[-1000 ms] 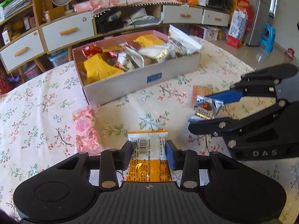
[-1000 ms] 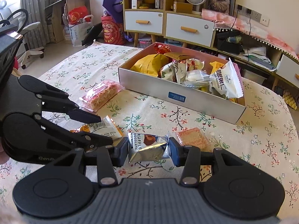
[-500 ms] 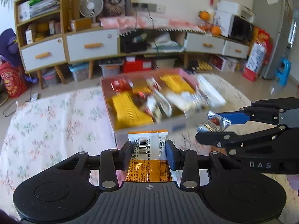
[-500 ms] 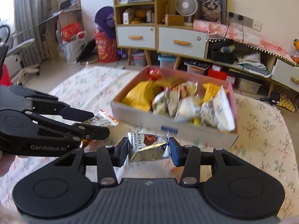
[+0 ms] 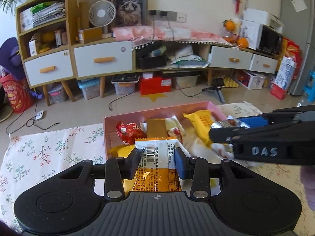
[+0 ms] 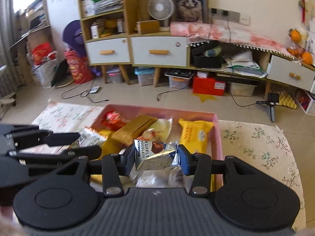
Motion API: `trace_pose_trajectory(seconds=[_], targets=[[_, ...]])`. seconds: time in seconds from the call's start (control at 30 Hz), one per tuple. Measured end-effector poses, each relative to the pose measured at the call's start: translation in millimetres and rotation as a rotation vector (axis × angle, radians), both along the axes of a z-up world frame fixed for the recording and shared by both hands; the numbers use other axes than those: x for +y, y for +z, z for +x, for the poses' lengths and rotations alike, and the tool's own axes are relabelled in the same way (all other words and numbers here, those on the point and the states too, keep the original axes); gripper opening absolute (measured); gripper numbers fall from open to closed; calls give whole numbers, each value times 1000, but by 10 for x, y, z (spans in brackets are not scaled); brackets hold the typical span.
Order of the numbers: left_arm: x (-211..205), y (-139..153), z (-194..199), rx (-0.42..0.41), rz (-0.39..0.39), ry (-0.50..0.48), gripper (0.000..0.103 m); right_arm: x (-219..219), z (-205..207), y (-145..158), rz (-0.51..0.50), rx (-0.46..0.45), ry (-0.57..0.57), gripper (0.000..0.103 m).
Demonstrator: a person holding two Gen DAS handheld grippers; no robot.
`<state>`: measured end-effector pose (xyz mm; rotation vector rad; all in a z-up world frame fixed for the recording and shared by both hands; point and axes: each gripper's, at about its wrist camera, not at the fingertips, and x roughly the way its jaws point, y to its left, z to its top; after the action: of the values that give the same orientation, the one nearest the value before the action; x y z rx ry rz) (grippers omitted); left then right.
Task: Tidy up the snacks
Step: 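Open both grippers to release both packets into the box, then move both open grippers back toward the pink and wafer packets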
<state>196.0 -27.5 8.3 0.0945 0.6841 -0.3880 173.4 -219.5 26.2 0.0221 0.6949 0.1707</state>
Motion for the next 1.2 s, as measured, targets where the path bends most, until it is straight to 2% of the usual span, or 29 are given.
trace_pose_trajectory(seconds=[0.33, 0.4, 0.53, 0.6, 0.73, 1.2], targets=[[-30, -84, 134, -6, -43, 32, 39, -43, 131, -13, -28, 12, -28, 46], [-38, -62, 116, -18, -41, 35, 45, -45, 125, 14, -31, 3, -31, 54], [3, -22, 77, -22, -43, 33, 75, -78, 89, 71, -39, -5, -44, 57], [34, -3, 35, -20, -49, 33, 76, -113, 69, 106, -29, -6, -56, 66], [70, 42, -60, -16, -42, 26, 82, -146, 5, 169, -28, -14, -66, 69], [257, 202, -640, -16, -11, -3, 93, -208, -512, 340, -33, -29, -99, 83]])
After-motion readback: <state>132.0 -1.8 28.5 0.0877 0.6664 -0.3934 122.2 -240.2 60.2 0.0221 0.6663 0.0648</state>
